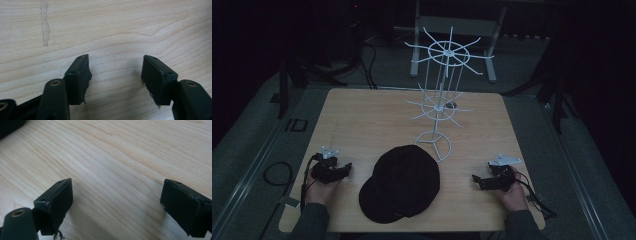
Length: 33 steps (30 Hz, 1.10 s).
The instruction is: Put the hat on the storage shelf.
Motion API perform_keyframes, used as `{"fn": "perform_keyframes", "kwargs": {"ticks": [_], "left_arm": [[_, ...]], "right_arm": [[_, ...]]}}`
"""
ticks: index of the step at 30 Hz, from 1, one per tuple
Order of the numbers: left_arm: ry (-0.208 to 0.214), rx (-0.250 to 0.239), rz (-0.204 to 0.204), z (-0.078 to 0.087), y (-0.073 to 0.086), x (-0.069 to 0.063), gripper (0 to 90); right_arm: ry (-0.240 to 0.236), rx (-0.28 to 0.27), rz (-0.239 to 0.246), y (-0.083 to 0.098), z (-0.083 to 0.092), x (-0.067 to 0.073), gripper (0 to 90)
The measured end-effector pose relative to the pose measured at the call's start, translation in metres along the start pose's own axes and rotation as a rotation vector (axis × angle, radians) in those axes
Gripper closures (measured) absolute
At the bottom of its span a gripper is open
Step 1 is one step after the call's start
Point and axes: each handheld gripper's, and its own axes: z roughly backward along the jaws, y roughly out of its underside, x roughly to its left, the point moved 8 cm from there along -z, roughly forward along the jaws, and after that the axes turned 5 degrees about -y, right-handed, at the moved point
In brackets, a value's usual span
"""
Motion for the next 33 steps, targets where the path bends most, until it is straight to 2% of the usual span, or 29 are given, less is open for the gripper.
{"fn": "perform_keyframes", "kwargs": {"ticks": [3, 8, 10, 15, 33], "left_arm": [[0.006, 0.001, -0.004, 0.000, 0.000, 0.000, 42.2], [0.012, 0.030, -0.012, 0.001, -0.001, 0.001, 45.2], [0.034, 0.041, -0.006, 0.002, -0.002, 0.000, 46.7], [0.068, 0.035, 0.000, 0.009, -0.006, -0.004, 47.3], [0.155, 0.011, -0.042, 0.035, -0.034, -0.028, 48.2]], "right_arm": [[0.001, 0.000, 0.000, 0.000, 0.000, 0.000, 11.0], [0.001, -0.001, -0.001, 0.000, 0.000, 0.000, 11.0], [0.001, 0.000, -0.002, 0.000, 0.000, 0.000, 11.0], [0.001, -0.001, -0.002, 0.000, 0.000, 0.000, 11.0], [0.002, 0.001, -0.002, 0.000, 0.000, 0.000, 11.1]]}}
